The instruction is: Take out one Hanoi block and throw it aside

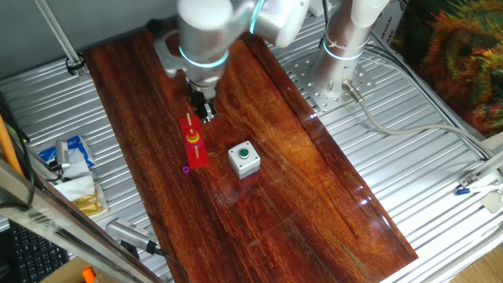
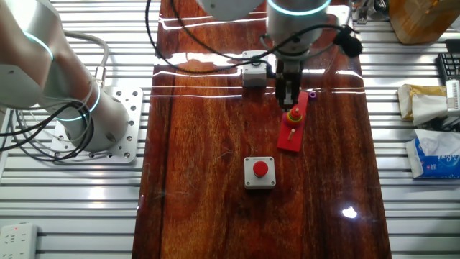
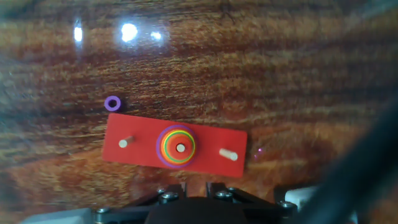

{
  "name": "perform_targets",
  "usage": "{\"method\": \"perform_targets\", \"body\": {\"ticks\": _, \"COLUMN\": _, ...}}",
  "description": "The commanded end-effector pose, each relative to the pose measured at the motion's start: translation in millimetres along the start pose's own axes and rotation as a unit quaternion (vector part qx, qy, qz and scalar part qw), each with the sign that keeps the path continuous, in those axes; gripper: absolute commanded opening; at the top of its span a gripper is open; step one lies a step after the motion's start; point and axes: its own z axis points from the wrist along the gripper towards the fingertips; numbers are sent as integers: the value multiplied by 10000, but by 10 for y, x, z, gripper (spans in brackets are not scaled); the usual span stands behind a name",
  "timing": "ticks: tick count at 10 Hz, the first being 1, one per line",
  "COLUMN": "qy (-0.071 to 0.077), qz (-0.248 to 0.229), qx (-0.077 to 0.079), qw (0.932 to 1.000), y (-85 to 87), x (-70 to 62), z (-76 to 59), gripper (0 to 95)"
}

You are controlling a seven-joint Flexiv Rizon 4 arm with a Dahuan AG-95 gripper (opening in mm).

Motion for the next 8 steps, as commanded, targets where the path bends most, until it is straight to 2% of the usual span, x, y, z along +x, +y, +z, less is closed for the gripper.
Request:
{"method": "perform_targets", "body": {"ticks": 1, "qy": -244, "qz": -77, "qx": -341, "qw": 9991, "y": -59, "x": -150, "z": 65, "gripper": 570}}
{"method": "perform_targets", "body": {"ticks": 4, "qy": -224, "qz": 67, "qx": -443, "qw": 9987, "y": -64, "x": -341, "z": 9, "gripper": 570}}
{"method": "perform_targets", "body": {"ticks": 6, "qy": -182, "qz": 111, "qx": -446, "qw": 9988, "y": -62, "x": -356, "z": 5, "gripper": 570}}
{"method": "perform_targets", "body": {"ticks": 8, "qy": -192, "qz": 109, "qx": -445, "qw": 9988, "y": -68, "x": -297, "z": 22, "gripper": 570}}
